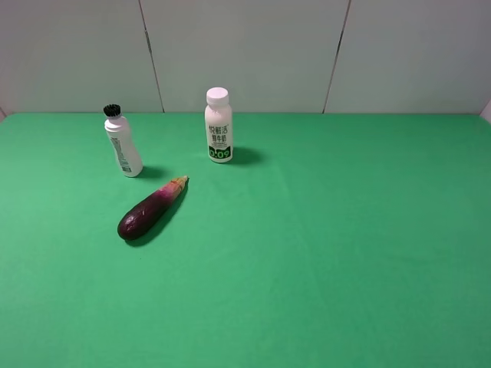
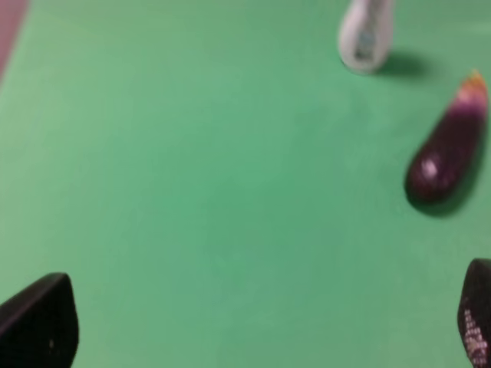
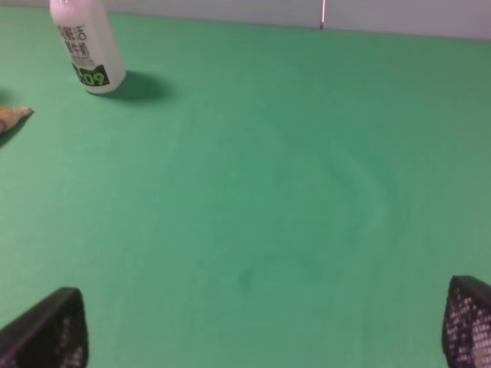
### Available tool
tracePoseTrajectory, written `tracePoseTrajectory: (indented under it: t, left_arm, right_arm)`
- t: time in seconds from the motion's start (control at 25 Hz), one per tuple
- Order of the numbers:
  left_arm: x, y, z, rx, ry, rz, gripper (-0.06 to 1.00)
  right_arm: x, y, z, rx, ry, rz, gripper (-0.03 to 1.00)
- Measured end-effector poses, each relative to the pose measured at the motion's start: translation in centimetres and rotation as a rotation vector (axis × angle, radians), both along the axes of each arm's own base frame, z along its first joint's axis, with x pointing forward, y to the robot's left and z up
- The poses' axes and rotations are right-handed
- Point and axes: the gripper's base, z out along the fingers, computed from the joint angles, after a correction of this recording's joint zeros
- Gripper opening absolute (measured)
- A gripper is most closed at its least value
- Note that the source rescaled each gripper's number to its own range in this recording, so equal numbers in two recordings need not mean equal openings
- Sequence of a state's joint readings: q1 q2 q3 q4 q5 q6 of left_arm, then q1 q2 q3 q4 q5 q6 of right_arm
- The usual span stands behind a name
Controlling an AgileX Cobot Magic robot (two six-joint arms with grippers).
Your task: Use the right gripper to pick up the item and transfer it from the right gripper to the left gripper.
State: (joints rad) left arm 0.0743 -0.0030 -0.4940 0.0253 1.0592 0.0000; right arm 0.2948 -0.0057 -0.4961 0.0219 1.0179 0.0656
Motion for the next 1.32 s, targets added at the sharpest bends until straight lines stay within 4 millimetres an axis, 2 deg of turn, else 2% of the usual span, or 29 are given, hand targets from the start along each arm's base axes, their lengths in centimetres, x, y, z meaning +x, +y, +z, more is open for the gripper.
tracePoseTrajectory:
  t: [0.6,1.32]
  left_arm:
    - [-0.06,-0.03,0.0,0.0,-0.005,0.012,0.98]
    - [-0.06,-0.03,0.0,0.0,-0.005,0.012,0.98]
  right_arm:
    - [0.01,0.14,0.0,0.007,0.002,-0.176,1.0]
    - [0.01,0.16,0.0,0.01,0.002,-0.18,1.0]
